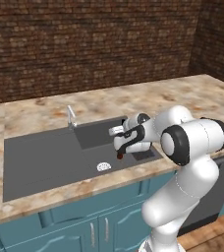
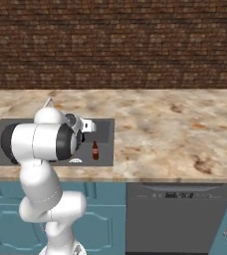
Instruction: Place the large bottle from the dining counter next to the other large bottle outside the sink, and place the small bottle from the dining counter next to the other small bottle inside the sink.
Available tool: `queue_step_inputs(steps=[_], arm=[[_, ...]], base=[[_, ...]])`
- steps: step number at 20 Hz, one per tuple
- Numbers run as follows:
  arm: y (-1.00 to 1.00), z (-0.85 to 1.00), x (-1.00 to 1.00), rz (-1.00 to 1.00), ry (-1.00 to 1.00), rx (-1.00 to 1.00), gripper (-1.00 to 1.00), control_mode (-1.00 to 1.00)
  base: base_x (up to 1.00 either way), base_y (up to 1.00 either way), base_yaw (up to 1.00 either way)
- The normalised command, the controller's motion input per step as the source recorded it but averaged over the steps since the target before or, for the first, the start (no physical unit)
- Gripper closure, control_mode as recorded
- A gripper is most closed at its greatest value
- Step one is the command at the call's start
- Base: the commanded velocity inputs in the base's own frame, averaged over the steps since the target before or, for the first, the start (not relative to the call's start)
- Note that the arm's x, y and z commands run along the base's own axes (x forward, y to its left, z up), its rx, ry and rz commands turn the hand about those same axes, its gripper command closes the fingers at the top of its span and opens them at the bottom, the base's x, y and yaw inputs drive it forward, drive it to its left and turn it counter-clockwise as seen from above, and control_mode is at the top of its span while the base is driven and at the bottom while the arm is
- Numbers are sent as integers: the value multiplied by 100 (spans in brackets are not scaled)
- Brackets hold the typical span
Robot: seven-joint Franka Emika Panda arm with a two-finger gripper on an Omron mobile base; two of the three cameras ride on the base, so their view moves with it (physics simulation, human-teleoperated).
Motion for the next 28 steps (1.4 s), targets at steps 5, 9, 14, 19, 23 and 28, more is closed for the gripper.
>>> queue_step_inputs(steps=[5, 9, 14, 19, 23, 28], arm=[[0, 0, 0, 0, 0, 0, 100, 100], [0, 0, 0, 0, 0, 0, 100, 100], [0, 0, 0, 0, 0, 0, 100, 100], [0, 0, 0, 0, 0, 0, 100, 100], [0, 0, 0, 0, 0, 0, 100, 100], [4, 0, 6, -1, 0, 0, 100, -100]], base=[[29, 24, -12], [28, 27, -11], [25, 22, -9], [15, 7, -4], [13, 0, -1], [4, 0, -1]])
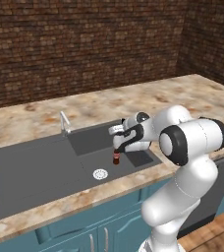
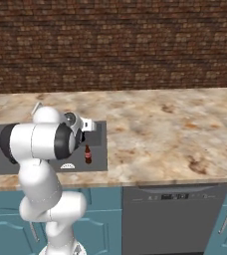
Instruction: Place the large bottle from the dining counter next to the other large bottle outside the sink, and place the small bottle from the dining counter next to the other small bottle inside the sink.
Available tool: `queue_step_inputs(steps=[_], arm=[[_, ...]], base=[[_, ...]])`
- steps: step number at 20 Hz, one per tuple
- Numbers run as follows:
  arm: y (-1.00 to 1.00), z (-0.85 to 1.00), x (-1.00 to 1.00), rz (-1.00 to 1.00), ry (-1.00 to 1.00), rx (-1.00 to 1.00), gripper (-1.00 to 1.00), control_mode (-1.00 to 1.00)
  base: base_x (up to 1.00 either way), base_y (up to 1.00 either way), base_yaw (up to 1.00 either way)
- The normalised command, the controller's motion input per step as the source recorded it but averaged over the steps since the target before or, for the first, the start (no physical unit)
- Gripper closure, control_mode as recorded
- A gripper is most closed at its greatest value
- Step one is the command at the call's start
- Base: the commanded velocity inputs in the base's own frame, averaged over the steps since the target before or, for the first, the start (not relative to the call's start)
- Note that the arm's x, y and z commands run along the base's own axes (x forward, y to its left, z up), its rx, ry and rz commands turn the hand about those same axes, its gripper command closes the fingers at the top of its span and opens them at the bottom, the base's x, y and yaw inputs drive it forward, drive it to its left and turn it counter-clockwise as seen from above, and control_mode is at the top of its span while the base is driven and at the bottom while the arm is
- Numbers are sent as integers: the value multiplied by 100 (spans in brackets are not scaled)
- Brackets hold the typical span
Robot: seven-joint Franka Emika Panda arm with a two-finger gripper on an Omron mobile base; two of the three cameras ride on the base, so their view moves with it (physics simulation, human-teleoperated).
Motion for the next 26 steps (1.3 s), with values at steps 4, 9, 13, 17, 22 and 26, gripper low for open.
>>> queue_step_inputs(steps=[4, 9, 13, 17, 22, 26], arm=[[23, -1, 15, -1, 0, 0, 100, -100], [25, -4, 17, 0, 0, 0, 100, -100], [27, -8, 9, 0, 0, 0, 100, -100], [29, -17, 13, 2, 0, 0, 100, -100], [32, -21, 14, 5, 0, 0, 100, -100], [27, -22, 2, 9, 0, 0, 100, -100]], base=[[0, 0, 0], [0, 0, 0], [0, 0, 0], [0, 0, 0], [0, 0, 0], [0, 0, 0]])
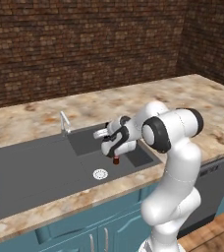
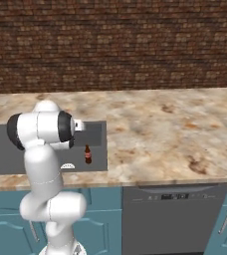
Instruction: Place the large bottle from the dining counter next to the other large bottle outside the sink, and place the small bottle from the dining counter next to the other small bottle inside the sink.
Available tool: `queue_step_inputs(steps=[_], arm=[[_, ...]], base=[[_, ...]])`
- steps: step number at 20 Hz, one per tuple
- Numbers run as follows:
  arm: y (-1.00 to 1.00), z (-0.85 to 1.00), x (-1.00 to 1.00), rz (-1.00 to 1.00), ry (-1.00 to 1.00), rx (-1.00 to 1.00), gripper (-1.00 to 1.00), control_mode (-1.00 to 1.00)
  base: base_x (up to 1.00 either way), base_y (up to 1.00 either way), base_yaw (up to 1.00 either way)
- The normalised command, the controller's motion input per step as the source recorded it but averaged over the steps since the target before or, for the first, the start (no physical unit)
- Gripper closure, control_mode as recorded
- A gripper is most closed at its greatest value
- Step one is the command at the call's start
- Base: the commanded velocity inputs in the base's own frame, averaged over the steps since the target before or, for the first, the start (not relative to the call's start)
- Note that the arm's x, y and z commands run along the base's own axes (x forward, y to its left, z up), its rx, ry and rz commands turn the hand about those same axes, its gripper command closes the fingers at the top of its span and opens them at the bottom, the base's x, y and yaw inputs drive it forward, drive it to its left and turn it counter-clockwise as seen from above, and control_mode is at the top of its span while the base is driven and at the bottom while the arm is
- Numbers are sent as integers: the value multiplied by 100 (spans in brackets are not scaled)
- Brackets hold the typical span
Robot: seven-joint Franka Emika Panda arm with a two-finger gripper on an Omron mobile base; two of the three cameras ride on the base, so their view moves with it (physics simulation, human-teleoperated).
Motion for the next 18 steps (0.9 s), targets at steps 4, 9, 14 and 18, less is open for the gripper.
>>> queue_step_inputs(steps=[4, 9, 14, 18], arm=[[31, -29, 0, 12, 0, 0, 100, -100], [25, -31, 2, 9, 0, 0, 100, -100], [8, -42, 15, 6, 0, -1, 100, -100], [12, -41, 15, 5, 0, -5, 100, -100]], base=[[0, 0, 0], [0, 0, 0], [0, 0, 0], [0, 0, 0]])
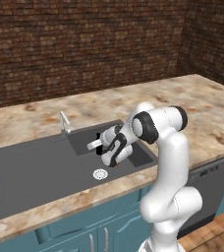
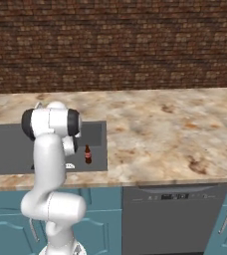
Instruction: Place the large bottle from the dining counter next to the other large bottle outside the sink, and place the small bottle from the dining counter next to the other small bottle inside the sink.
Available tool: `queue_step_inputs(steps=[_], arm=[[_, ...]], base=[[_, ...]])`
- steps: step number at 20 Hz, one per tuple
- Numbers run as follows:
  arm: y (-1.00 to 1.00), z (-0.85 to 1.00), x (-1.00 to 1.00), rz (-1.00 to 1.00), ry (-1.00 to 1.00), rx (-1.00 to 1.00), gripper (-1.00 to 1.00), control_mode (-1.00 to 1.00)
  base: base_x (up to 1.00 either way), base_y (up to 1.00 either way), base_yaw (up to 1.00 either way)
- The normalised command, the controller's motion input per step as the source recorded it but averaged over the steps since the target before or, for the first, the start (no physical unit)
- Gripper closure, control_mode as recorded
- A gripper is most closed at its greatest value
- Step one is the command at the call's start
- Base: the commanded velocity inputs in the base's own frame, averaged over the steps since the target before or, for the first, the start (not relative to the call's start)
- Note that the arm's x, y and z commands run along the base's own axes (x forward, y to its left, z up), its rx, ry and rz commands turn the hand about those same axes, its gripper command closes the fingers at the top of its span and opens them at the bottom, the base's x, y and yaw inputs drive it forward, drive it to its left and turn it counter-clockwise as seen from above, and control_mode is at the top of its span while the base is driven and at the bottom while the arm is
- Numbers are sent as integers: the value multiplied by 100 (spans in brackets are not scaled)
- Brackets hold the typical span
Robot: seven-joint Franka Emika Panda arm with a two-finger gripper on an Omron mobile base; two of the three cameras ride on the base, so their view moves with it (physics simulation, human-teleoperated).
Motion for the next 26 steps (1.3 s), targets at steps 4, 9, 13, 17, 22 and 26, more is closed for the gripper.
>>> queue_step_inputs(steps=[4, 9, 13, 17, 22, 26], arm=[[19, -43, 21, 5, 2, -4, 100, -100], [21, -46, 26, 4, 2, -5, 100, -100], [22, -45, 24, 5, 1, -5, 100, -100], [16, -37, 23, 4, 0, -4, 100, -100], [17, -43, 20, 4, 0, -4, 100, -100], [9, -37, 16, 4, 0, -4, 100, -100]], base=[[0, 0, 0], [0, 0, 0], [0, 0, 0], [0, 0, 0], [0, 0, 0], [0, 0, 0]])
